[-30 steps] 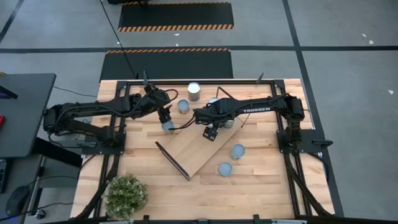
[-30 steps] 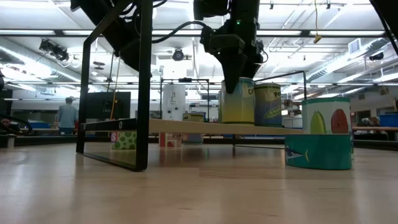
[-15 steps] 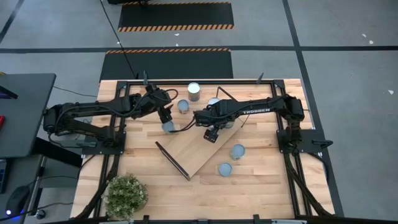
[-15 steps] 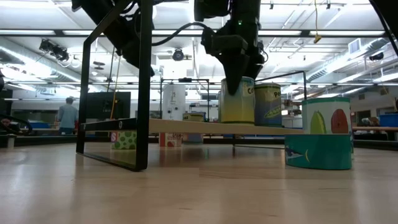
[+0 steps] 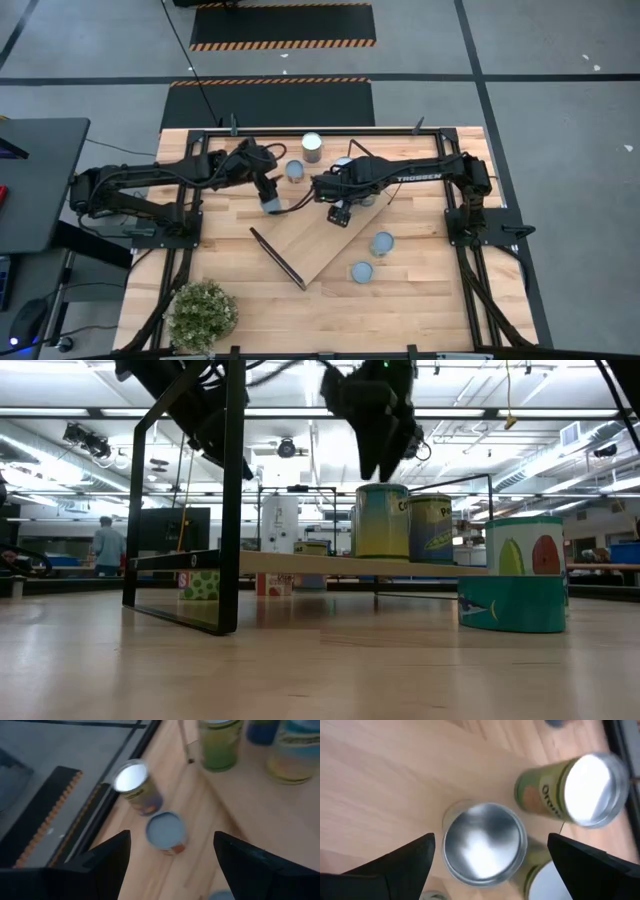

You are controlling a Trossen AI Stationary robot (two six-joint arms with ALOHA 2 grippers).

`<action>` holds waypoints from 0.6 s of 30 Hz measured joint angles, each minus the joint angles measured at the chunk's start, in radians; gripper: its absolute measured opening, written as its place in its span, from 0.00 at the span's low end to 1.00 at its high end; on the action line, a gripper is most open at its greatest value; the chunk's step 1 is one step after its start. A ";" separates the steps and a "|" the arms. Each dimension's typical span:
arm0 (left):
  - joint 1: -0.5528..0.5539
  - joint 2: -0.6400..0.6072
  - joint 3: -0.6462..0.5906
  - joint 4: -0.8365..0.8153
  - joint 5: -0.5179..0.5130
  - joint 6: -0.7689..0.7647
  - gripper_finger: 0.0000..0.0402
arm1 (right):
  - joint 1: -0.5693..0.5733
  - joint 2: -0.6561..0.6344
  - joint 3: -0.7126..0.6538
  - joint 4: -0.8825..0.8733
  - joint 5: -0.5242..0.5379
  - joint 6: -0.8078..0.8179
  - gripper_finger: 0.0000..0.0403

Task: Pick and place cans onto a shelf
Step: Put the yellow fruit can on the shelf

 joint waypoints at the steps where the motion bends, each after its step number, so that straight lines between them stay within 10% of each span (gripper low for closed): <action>1: 0.000 0.000 0.000 0.001 0.012 -0.004 0.72 | 0.000 0.000 0.007 0.003 0.003 -0.016 0.98; 18: -0.001 0.007 0.000 -0.016 0.003 -0.058 0.72 | -0.095 0.000 -0.046 0.131 0.057 -0.205 0.98</action>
